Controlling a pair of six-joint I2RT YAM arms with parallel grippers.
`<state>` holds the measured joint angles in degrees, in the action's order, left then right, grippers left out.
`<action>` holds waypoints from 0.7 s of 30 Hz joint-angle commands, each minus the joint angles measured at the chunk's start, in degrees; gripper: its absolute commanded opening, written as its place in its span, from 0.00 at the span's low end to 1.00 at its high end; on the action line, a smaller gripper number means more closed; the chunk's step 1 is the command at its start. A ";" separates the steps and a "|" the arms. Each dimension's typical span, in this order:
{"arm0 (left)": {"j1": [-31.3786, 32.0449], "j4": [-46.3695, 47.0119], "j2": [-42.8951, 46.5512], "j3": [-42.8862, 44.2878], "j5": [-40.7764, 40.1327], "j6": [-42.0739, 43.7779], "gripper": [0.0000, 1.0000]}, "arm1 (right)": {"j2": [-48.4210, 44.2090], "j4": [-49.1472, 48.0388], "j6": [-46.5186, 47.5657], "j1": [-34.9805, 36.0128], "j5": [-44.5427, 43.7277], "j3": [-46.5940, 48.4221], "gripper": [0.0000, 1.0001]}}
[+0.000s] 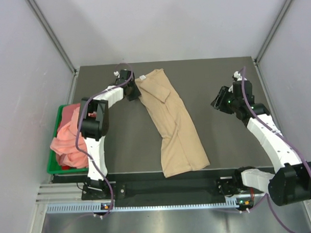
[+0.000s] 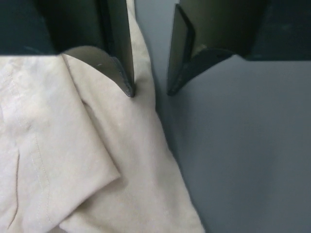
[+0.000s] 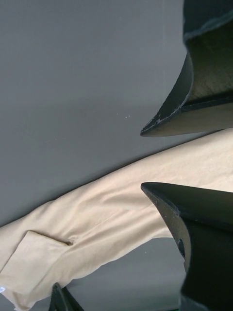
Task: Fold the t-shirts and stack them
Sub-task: Fold the tshirt
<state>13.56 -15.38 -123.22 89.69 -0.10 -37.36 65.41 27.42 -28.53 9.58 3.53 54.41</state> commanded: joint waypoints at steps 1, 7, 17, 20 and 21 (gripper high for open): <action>-0.90 5.18 -2.02 2.77 1.60 1.15 0.36 | 1.73 -2.11 0.23 1.66 -1.68 3.07 0.43; -1.78 4.83 -5.62 6.19 -1.39 0.98 0.09 | 4.55 -3.16 -0.12 2.81 -2.74 3.68 0.43; -3.10 5.09 -20.81 28.66 4.49 2.64 0.00 | 11.40 -7.20 -0.91 4.48 -3.27 4.39 0.43; -3.10 5.53 -25.47 35.78 5.81 2.56 0.00 | 13.86 -9.04 -1.61 4.92 -4.85 4.74 0.43; -3.19 5.79 -26.45 37.12 6.16 2.39 0.00 | 14.91 -9.92 -1.87 5.27 -4.94 4.91 0.43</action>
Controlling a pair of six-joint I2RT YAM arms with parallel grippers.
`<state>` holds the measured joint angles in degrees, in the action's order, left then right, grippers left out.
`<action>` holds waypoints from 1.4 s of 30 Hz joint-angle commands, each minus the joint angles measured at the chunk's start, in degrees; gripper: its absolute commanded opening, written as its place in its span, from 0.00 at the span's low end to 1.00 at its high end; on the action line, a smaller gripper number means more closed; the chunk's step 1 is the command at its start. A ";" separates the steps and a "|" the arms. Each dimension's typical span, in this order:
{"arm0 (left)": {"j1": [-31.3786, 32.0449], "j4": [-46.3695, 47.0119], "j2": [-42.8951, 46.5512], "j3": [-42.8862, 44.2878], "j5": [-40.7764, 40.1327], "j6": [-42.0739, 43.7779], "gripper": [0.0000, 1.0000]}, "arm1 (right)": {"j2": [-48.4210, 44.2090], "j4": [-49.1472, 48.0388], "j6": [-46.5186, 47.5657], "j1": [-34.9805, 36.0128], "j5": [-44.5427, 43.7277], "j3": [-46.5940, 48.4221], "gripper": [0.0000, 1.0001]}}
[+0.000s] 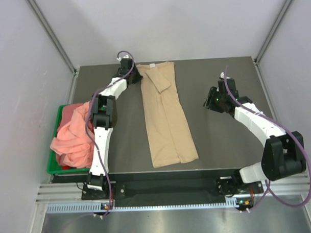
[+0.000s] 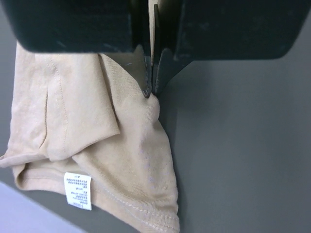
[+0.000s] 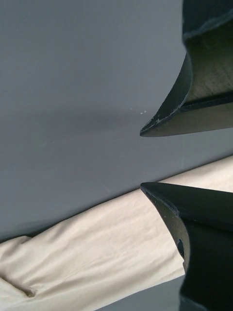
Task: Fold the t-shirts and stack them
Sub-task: Fold the tshirt
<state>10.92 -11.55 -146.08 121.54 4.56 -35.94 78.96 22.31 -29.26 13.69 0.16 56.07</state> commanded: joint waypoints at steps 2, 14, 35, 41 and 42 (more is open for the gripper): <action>-0.55 3.55 -5.79 8.17 2.73 0.53 0.00 | 2.34 -5.78 -1.33 1.86 -1.75 3.34 0.43; -0.55 0.57 7.54 -1.52 8.99 4.82 0.41 | 5.07 -4.64 0.69 4.59 1.31 1.06 0.42; 27.48 -16.75 62.57 -69.47 3.09 -5.79 0.48 | -10.05 -3.32 -9.50 21.46 5.55 -25.66 0.39; 35.83 -15.25 69.17 -77.94 0.37 -13.44 0.49 | -12.25 -2.53 -10.03 21.99 5.20 -27.33 0.38; 37.15 -15.86 69.18 -78.38 -0.68 -13.97 0.49 | -12.68 -2.53 -10.12 22.08 5.28 -27.42 0.38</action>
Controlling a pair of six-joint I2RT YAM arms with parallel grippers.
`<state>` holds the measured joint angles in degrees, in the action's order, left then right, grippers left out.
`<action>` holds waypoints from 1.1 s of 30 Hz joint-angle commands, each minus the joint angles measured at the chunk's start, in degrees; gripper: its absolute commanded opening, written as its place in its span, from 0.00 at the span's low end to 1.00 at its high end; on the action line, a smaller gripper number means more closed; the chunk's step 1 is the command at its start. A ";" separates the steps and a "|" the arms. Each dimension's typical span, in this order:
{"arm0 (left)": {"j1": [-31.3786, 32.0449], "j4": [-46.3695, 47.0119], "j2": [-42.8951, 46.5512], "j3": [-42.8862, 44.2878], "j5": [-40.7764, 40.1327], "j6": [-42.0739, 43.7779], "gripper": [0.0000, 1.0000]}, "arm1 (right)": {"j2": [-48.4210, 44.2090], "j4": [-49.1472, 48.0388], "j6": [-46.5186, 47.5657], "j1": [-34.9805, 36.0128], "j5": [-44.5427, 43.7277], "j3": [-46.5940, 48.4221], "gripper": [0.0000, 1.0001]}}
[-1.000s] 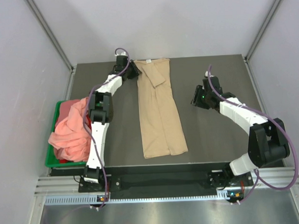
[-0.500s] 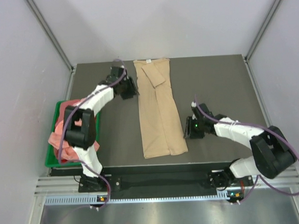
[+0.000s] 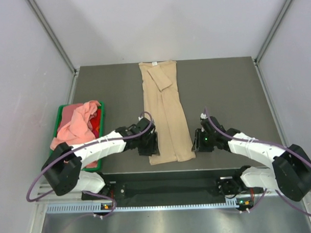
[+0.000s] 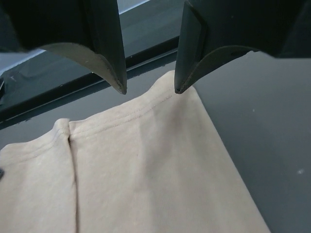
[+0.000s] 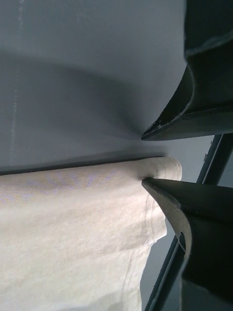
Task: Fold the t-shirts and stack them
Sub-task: Fold the tshirt
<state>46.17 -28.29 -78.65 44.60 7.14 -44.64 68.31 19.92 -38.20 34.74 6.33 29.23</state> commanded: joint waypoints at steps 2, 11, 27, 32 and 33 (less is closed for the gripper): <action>3.04 0.09 1.57 -2.32 -4.49 -6.59 0.49 | -2.22 -0.15 -1.44 1.29 -0.44 -0.76 0.37; 6.56 -3.08 2.63 -4.08 -9.60 -9.58 0.49 | -2.48 0.03 -1.97 2.44 -0.26 -2.34 0.33; 7.44 -2.56 3.42 -7.60 -8.54 -12.22 0.48 | -7.04 -2.26 -7.50 6.12 -0.96 -5.68 0.00; 7.44 -6.41 3.15 -6.11 -9.68 -12.31 0.00 | -10.74 -3.48 -14.78 10.68 -3.86 -7.69 0.00; 7.44 -7.47 3.68 -5.75 -9.95 -12.31 0.00 | -11.53 -3.57 -15.85 11.48 -4.48 -7.96 0.00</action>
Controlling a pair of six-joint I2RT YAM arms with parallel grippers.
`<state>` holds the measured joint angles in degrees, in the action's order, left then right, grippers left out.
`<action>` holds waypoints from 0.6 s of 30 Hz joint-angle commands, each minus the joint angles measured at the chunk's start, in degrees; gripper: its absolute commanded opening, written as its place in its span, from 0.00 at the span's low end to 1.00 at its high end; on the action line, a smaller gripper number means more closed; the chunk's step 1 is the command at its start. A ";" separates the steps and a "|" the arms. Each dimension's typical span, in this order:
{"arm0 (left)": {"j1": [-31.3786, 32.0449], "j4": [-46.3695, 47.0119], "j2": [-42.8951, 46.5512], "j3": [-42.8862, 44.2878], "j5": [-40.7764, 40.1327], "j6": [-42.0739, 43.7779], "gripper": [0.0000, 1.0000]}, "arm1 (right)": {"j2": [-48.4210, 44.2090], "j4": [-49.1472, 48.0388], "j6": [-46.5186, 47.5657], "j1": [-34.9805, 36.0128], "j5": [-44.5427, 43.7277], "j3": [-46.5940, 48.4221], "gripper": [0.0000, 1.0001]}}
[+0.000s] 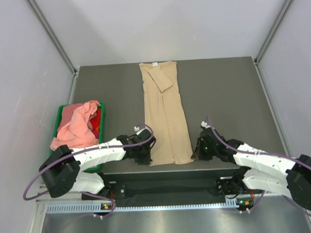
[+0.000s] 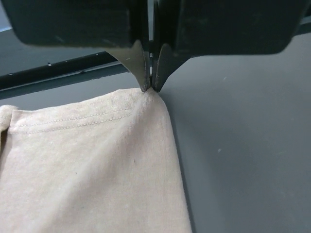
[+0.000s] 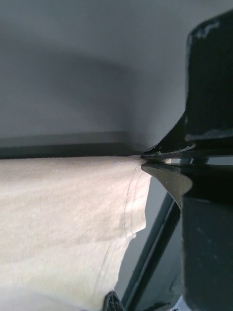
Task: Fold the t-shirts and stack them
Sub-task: Fold the tshirt
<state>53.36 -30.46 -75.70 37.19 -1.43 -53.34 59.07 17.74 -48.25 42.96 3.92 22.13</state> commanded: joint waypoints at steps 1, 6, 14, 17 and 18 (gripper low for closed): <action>0.25 -6.27 1.08 2.09 -1.73 -3.70 0.00 | -2.64 -1.48 -7.02 4.14 -2.77 -1.12 0.00; 0.25 -8.65 4.33 0.69 -0.86 -3.87 0.00 | -3.52 -1.04 -13.44 10.12 -8.13 -1.83 0.00; 0.25 -10.76 6.53 -0.80 -0.50 -4.14 0.00 | -3.44 0.10 -16.61 14.26 -11.30 -1.39 0.00; 0.25 -11.38 7.41 -0.01 -1.20 -3.96 0.23 | -3.00 0.19 -16.61 14.87 -11.83 -1.04 0.00; 0.25 -11.29 7.67 0.16 -1.38 -4.05 0.26 | -2.91 0.37 -16.44 14.87 -11.92 -1.04 0.00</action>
<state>53.36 -37.36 -70.02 36.58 -2.07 -53.65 56.25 17.63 -63.35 56.64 -6.39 20.97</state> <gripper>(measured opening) 0.233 0.013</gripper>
